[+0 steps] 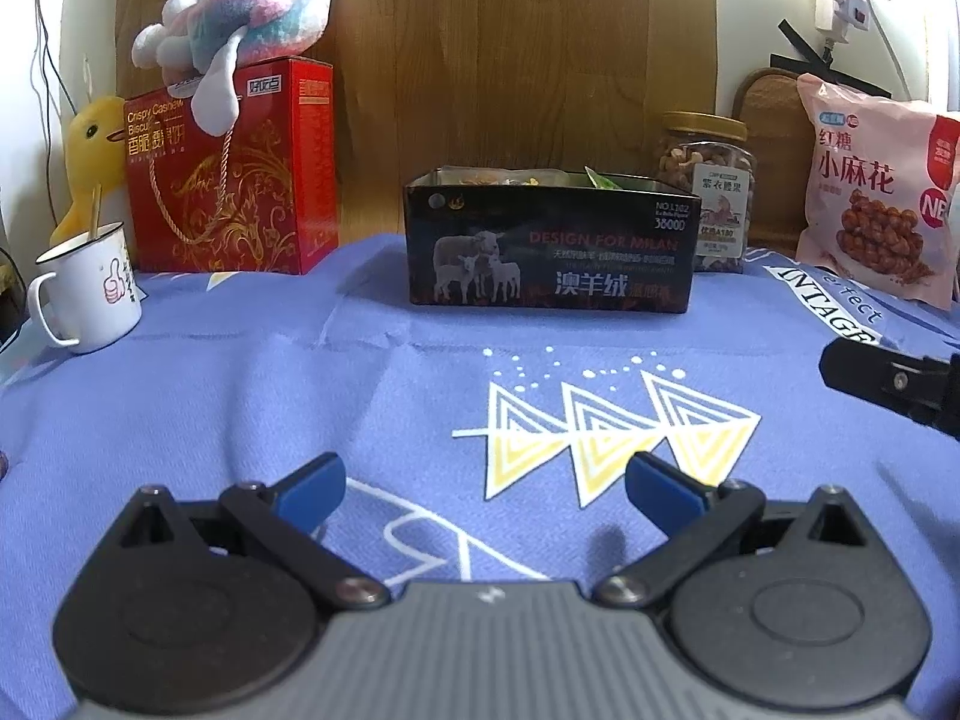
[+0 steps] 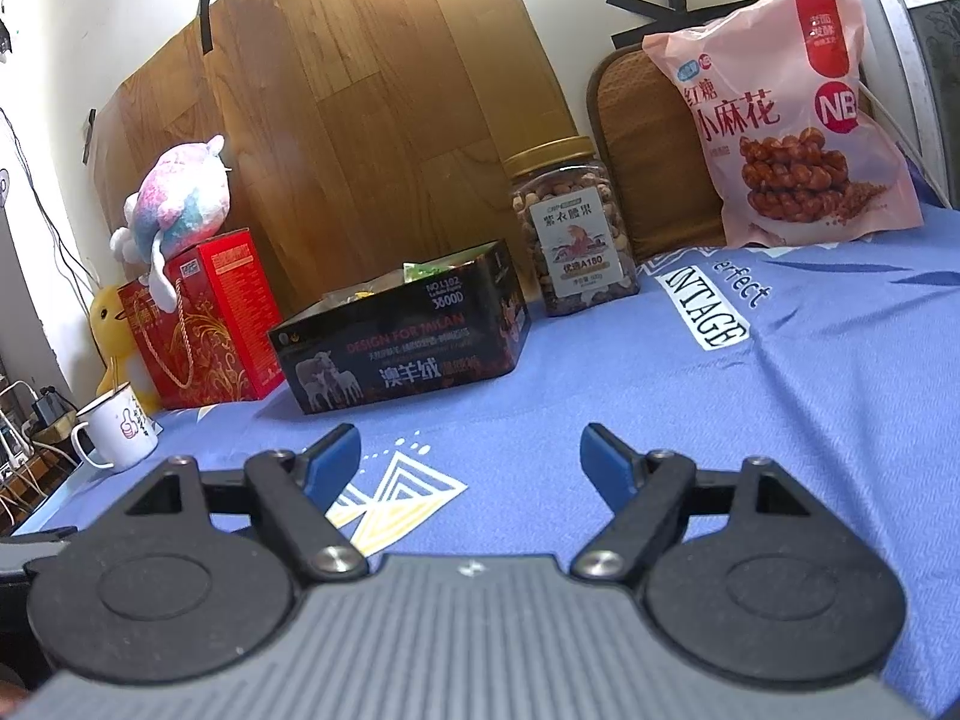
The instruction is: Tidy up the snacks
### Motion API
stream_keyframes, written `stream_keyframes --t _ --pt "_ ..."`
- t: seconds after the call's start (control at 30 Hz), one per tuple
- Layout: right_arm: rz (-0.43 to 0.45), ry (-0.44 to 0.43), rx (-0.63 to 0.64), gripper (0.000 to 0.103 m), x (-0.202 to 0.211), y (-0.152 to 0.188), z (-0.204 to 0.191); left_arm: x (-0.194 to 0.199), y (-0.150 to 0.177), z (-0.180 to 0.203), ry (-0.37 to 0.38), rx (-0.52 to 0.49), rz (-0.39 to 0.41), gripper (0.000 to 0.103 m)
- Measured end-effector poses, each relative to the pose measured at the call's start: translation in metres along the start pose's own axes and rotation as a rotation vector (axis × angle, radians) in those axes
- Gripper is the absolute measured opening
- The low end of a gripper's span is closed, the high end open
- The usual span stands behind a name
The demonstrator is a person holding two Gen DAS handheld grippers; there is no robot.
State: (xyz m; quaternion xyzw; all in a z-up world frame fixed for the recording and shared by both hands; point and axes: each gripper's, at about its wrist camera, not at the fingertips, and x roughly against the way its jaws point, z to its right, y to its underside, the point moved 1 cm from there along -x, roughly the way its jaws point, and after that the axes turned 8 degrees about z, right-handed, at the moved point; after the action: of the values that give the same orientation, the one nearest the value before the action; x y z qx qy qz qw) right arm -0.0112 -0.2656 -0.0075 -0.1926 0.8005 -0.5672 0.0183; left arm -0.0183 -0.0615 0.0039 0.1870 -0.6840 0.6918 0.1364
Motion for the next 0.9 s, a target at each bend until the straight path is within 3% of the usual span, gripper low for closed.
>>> stream_keyframes --t 0.9 --pt "0.0 0.006 -0.001 0.083 0.0012 0.0016 -0.002 -0.0015 -0.0003 0.0009 -0.023 -0.016 -0.012 0.103"
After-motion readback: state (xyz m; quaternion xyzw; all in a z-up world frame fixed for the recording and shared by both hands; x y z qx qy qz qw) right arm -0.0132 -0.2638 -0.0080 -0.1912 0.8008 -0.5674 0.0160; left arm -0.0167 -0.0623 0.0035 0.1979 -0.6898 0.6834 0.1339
